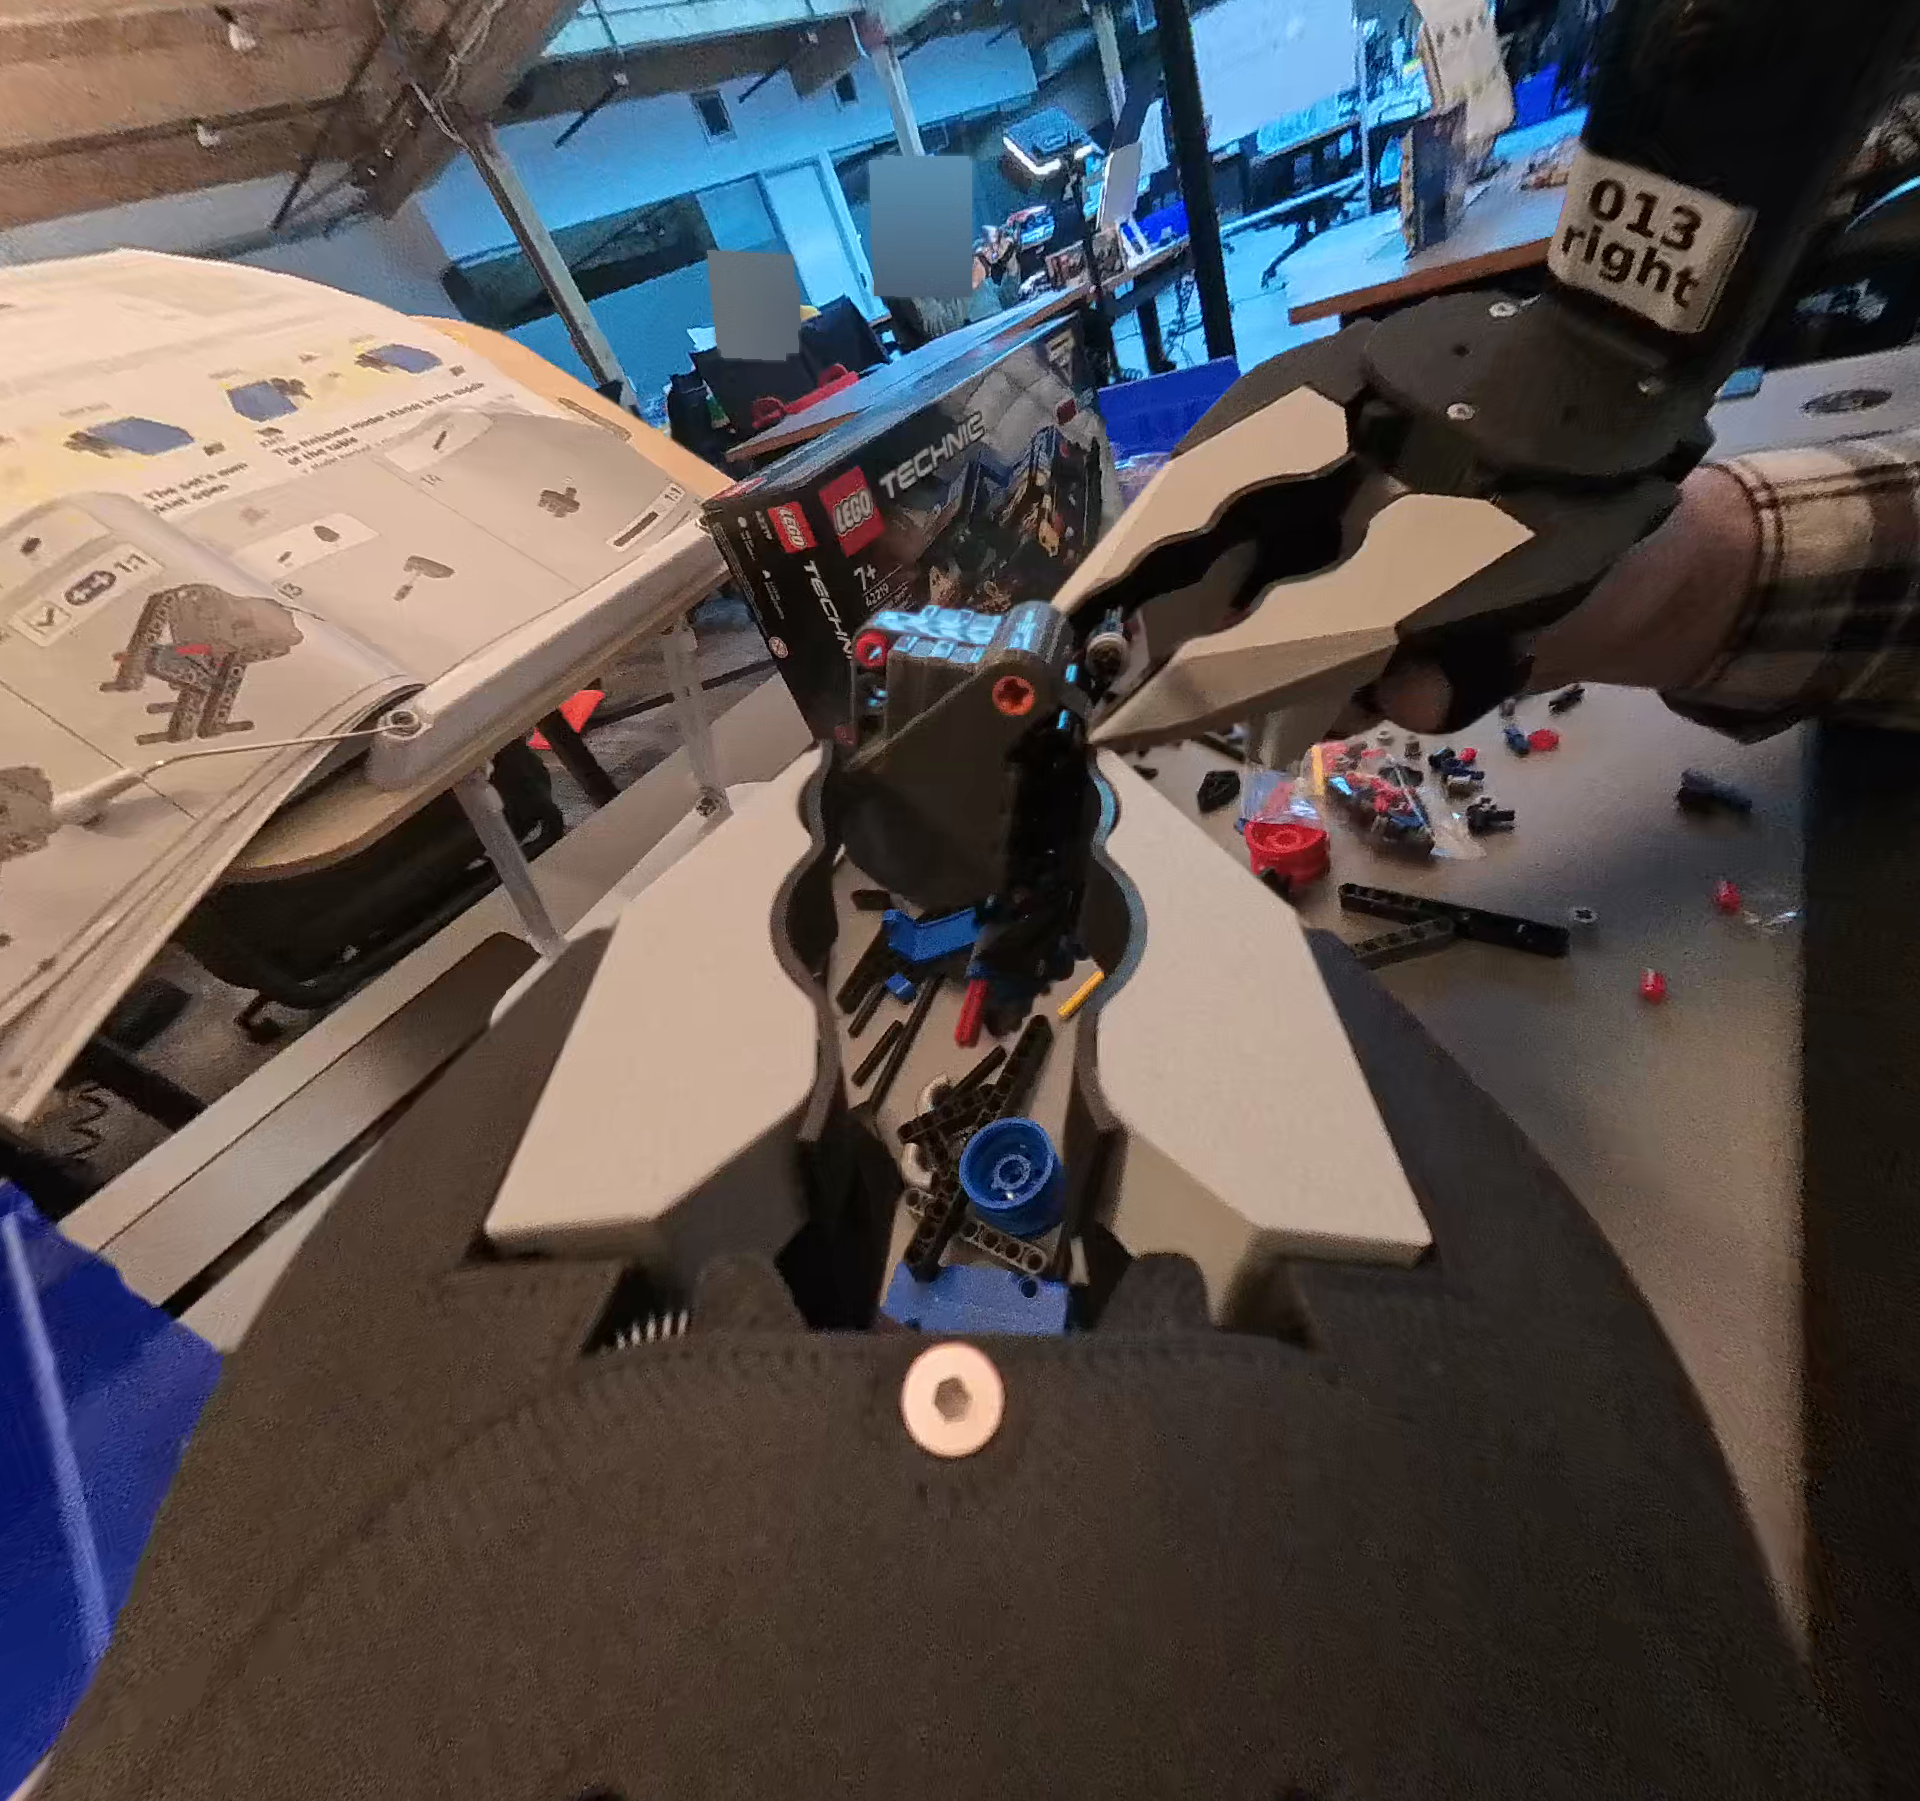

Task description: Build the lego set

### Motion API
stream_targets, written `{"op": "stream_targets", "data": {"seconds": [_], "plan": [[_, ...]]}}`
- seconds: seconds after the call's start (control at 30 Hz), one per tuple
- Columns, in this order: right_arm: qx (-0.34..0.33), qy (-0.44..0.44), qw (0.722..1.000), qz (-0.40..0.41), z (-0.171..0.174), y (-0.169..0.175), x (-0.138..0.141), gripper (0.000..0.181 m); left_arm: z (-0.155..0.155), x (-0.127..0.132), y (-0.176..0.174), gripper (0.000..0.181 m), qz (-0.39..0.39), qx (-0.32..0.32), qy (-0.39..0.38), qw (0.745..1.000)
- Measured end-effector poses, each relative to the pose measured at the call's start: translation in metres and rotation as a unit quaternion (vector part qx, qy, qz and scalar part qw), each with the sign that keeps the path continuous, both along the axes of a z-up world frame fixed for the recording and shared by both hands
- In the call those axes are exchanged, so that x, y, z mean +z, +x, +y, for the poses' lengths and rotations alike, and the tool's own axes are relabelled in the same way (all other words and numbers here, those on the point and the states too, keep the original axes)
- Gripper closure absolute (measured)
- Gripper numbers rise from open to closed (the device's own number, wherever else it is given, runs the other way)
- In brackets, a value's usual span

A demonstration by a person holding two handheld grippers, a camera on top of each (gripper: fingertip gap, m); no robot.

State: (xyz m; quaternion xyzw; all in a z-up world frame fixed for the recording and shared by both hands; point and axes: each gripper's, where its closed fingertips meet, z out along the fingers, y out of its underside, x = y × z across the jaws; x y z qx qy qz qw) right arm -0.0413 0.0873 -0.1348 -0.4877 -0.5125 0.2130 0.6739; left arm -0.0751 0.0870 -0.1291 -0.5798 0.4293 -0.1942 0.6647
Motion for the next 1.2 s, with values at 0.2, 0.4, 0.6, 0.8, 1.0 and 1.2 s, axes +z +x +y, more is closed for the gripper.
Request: {"op": "stream_targets", "data": {"seconds": [0.2,0.4,0.6,0.8,1.0,1.2], "plan": [[0.007,-0.002,1.0,-0.008,-0.002,-0.003,-0.004,0.176,-0.004,-0.001,0.006,0.139,-0.021,-0.025,-0.013,0.999],[0.016,-0.005,1.0,0.002,-0.005,-0.005,-0.001,0.181,-0.002,-0.005,0.01,0.139,-0.038,-0.036,-0.031,0.998],[0.018,-0.014,1.0,0.004,-0.004,-0.006,-0.002,0.176,-0.001,-0.001,0.008,0.139,-0.068,-0.046,-0.045,0.996],[0.004,-0.035,0.999,0.017,0.004,-0.003,-0.002,0.165,-0.004,0.021,-0.005,0.139,-0.17,-0.079,-0.063,0.98],[0.011,-0.038,0.999,0.036,0.001,-0.003,0.006,0.164,-0.006,0.038,-0.022,0.139,-0.269,-0.134,-0.094,0.949],[0.027,-0.035,0.998,0.051,-0.008,-0.005,0.013,0.166,-0.013,0.035,-0.015,0.139,-0.274,-0.171,-0.111,0.94]]}}
